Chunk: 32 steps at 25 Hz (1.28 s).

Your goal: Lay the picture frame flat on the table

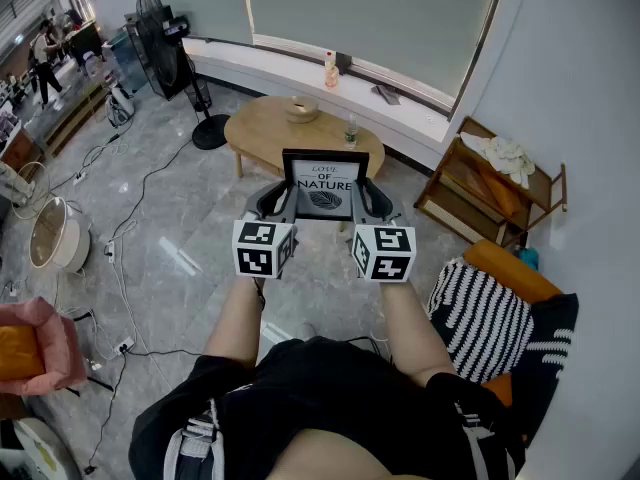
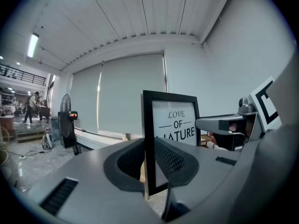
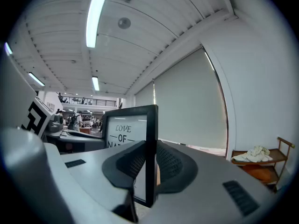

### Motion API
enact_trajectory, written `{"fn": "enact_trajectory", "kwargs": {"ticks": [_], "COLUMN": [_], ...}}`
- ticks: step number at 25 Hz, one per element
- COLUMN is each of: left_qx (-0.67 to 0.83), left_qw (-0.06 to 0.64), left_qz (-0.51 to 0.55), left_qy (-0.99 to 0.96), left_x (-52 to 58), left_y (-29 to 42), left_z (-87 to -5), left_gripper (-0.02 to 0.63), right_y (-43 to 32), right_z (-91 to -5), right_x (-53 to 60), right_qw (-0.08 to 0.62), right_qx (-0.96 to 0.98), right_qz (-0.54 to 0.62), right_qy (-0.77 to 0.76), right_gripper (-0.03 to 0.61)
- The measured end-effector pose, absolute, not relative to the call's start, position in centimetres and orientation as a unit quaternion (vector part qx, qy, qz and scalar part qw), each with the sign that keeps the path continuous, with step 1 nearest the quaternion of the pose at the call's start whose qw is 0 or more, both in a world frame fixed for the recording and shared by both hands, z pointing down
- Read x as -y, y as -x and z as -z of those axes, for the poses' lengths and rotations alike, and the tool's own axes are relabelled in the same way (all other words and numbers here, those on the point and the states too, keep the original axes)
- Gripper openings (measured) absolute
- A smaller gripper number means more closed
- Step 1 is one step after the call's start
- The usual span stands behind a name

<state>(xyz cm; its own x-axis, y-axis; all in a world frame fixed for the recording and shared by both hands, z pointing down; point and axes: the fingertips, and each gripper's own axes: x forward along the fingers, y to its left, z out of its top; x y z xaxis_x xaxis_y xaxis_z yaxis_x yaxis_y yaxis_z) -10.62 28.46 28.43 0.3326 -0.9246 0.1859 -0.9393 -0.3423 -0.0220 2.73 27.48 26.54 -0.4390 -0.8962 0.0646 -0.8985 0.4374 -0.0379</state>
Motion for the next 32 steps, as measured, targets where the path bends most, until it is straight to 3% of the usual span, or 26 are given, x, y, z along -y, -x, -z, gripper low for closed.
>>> {"fn": "enact_trajectory", "kwargs": {"ticks": [32], "left_qx": [0.539], "left_qw": [0.032], "left_qz": [-0.077], "left_qy": [-0.838], "left_x": [-19.9], "left_y": [16.1], "left_z": [-29.2], "left_gripper": [0.078], "right_y": [2.6], "right_z": [-27.7], "right_x": [-19.8], "right_qw": [0.000], "right_qx": [0.826], "right_qz": [-0.041], "right_qy": [-0.562], "right_gripper": [0.086]}}
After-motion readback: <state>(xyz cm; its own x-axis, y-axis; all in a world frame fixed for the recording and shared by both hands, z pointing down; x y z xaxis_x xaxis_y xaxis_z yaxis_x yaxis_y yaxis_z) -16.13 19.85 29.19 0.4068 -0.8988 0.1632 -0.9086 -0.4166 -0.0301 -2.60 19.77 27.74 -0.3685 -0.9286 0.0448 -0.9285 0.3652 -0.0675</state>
